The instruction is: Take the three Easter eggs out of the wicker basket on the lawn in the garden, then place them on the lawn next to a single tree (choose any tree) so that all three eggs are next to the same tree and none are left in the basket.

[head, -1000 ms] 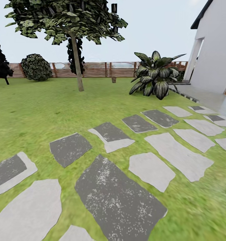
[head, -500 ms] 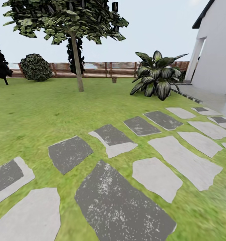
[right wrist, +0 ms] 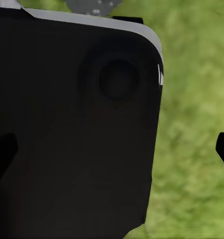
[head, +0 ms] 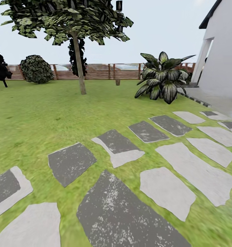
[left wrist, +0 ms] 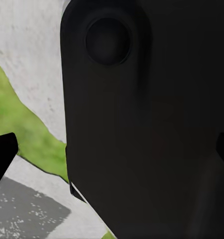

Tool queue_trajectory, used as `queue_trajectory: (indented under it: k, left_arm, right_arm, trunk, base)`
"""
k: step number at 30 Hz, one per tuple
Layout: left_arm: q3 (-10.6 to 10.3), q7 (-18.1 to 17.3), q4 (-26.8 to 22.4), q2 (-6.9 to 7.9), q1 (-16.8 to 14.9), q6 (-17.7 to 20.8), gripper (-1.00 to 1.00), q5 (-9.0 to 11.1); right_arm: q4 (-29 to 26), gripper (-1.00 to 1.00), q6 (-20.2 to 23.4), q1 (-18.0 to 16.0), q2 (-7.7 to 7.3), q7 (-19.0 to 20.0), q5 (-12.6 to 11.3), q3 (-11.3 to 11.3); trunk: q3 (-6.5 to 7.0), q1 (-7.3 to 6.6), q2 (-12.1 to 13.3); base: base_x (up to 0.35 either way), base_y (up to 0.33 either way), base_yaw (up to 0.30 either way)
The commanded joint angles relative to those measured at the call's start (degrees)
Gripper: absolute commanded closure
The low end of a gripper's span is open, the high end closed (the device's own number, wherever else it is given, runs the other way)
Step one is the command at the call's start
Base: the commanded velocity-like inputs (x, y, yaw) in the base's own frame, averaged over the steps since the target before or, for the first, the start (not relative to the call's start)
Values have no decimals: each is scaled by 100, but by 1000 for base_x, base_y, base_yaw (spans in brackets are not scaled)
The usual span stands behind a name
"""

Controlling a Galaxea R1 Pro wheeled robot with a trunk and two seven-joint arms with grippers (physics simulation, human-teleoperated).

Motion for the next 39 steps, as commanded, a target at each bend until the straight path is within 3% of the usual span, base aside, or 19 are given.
queue_trajectory:
  k: [1,39]
  left_arm:
    - [3,2,-1,-1,-1,-10,-100,8]
    - [-6,2,-1,-2,-1,-10,-100,8]
  right_arm:
    - [4,-100,-17,-3,-3,-7,23,13]
    - [4,-100,-16,-3,2,-22,22,8]
  trunk:
    - [-5,3,-2]
    - [-5,3,-2]
  base:
    - [303,100,0]
    - [303,100,0]
